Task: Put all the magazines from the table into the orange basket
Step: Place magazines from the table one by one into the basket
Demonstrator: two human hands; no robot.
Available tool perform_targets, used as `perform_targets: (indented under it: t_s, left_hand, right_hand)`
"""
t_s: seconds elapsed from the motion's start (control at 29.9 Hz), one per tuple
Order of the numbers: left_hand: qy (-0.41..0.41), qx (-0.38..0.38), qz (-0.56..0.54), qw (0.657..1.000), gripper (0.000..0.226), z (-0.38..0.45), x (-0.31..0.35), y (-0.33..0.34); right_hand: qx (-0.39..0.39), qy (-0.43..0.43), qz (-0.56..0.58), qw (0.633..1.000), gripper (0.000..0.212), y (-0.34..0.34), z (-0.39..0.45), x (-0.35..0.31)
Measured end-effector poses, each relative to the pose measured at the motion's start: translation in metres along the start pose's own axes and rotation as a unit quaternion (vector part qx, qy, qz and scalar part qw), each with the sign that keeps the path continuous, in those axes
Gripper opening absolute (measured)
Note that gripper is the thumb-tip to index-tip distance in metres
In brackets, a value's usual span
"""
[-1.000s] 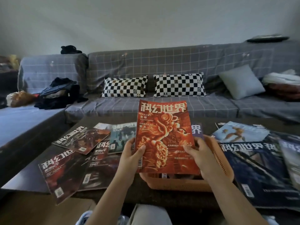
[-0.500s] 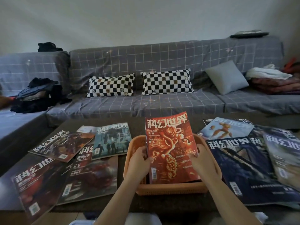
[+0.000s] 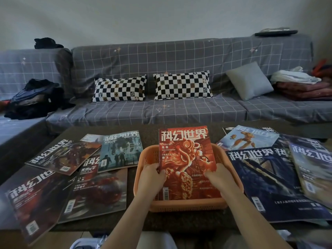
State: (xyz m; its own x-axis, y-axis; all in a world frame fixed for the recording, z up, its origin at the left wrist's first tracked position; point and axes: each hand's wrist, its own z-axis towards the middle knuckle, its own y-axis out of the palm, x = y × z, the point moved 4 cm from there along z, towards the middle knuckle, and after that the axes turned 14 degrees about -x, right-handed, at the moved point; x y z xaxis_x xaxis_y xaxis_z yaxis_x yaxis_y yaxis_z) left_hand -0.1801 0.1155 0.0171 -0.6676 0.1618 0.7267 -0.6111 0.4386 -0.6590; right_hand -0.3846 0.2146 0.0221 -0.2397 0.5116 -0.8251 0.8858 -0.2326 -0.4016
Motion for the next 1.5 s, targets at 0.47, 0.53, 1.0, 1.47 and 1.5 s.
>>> perform_targets:
  t_s: [0.47, 0.53, 1.0, 1.47, 1.5]
  left_hand:
    - [-0.006, -0.023, -0.044, 0.999, 0.016, -0.002, 0.002, -0.001]
    - [-0.003, -0.031, -0.036, 0.999, 0.012, -0.002, 0.002, -0.002]
    - [0.055, -0.013, -0.052, 0.997, 0.042, -0.022, 0.018, -0.002]
    - [0.068, 0.109, -0.142, 0.982, 0.033, -0.005, -0.020, -0.093]
    - [0.061, 0.115, -0.143, 0.981, 0.032, -0.001, -0.030, -0.101]
  right_hand:
    - [-0.007, 0.013, 0.056, 0.998, 0.006, -0.005, 0.002, 0.002]
    - [-0.009, 0.016, 0.064, 0.998, 0.008, -0.006, 0.001, 0.003]
    - [0.063, -0.130, 0.021, 0.989, 0.050, -0.007, -0.025, -0.026]
    - [-0.096, -0.306, -0.032, 0.947, 0.030, 0.081, -0.003, -0.130]
    - [-0.107, -0.312, -0.050, 0.943, 0.031, 0.090, 0.004, -0.139]
